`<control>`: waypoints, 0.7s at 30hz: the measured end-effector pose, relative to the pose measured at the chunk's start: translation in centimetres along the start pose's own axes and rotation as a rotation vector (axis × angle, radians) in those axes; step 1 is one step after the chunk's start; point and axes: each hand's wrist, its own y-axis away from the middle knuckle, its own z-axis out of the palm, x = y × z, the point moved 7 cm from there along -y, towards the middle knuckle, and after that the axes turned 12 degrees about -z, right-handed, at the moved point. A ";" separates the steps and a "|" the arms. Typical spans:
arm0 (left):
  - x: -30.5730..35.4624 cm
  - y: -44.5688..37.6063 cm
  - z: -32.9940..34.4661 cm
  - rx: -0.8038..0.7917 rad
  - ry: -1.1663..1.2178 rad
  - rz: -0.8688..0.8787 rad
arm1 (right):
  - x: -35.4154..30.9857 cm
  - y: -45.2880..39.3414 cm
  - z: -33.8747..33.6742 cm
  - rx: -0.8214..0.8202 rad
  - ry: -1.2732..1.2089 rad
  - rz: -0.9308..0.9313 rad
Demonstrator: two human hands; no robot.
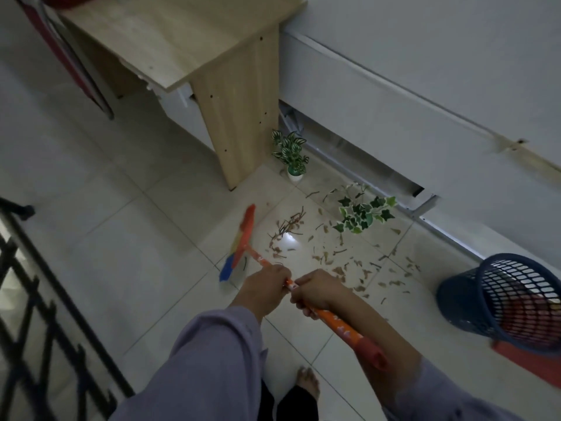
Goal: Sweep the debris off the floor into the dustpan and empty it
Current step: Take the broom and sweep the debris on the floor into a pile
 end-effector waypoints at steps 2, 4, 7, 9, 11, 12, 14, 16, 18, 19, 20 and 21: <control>-0.7 0.5 2.0 -0.083 -0.026 -0.015 | 1.3 -0.1 1.4 -0.030 0.030 0.028; -0.4 1.2 3.9 -0.148 -0.015 -0.002 | 2.7 0.3 1.9 -0.040 0.070 0.065; 2.0 2.4 5.2 -0.164 0.047 0.014 | 4.7 1.7 1.0 -0.003 0.069 0.117; 4.1 3.0 5.1 -0.148 0.102 0.041 | 5.3 3.0 -0.2 0.035 0.089 0.122; 5.6 3.3 4.3 -0.111 0.130 0.089 | 5.1 4.2 -1.4 0.068 0.143 0.093; 6.0 3.2 3.9 -0.090 0.129 0.113 | 4.8 4.6 -1.9 0.077 0.156 0.072; 6.2 2.9 2.7 -0.032 0.107 0.152 | 3.9 5.0 -2.6 0.094 0.155 0.027; 5.6 2.4 1.6 0.006 0.090 0.143 | 3.0 4.9 -2.9 0.104 0.144 -0.014; 4.6 1.8 1.1 0.028 0.063 0.101 | 2.2 4.3 -2.7 0.100 0.131 -0.044; 4.1 1.5 1.2 0.025 0.050 0.081 | 2.1 3.9 -2.3 0.092 0.110 -0.046; 3.7 1.4 1.4 0.009 0.036 0.062 | 2.3 3.5 -1.8 0.086 0.083 -0.036; 3.5 1.3 1.8 -0.015 0.021 0.045 | 2.6 3.2 -1.4 0.083 0.064 -0.018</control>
